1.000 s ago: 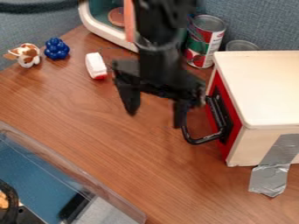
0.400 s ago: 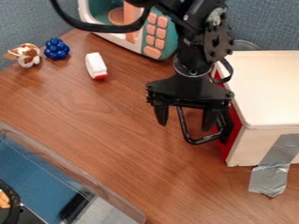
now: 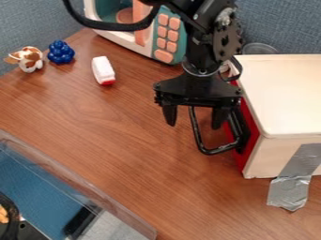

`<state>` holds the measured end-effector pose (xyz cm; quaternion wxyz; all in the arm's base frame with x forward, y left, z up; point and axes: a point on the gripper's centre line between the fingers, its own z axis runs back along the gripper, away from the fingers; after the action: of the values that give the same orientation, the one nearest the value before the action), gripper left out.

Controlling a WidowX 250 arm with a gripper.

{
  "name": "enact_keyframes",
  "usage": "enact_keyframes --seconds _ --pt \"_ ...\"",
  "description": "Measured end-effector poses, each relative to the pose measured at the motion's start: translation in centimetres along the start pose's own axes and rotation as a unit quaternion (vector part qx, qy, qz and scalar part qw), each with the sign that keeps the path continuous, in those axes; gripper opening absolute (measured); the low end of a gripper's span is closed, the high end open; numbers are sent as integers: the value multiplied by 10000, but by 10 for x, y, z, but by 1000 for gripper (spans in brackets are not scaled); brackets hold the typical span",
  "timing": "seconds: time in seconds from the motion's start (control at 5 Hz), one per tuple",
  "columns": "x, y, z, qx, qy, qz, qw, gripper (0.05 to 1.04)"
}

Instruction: Open the drawer

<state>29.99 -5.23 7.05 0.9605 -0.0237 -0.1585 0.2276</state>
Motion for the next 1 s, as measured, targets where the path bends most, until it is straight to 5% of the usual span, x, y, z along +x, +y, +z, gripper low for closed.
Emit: enact_keyframes --seconds 0.8,1.0 --pt "4 2 -36 184 75 407 9990 968" --pt "0 2 -46 219 155 420 9988 688"
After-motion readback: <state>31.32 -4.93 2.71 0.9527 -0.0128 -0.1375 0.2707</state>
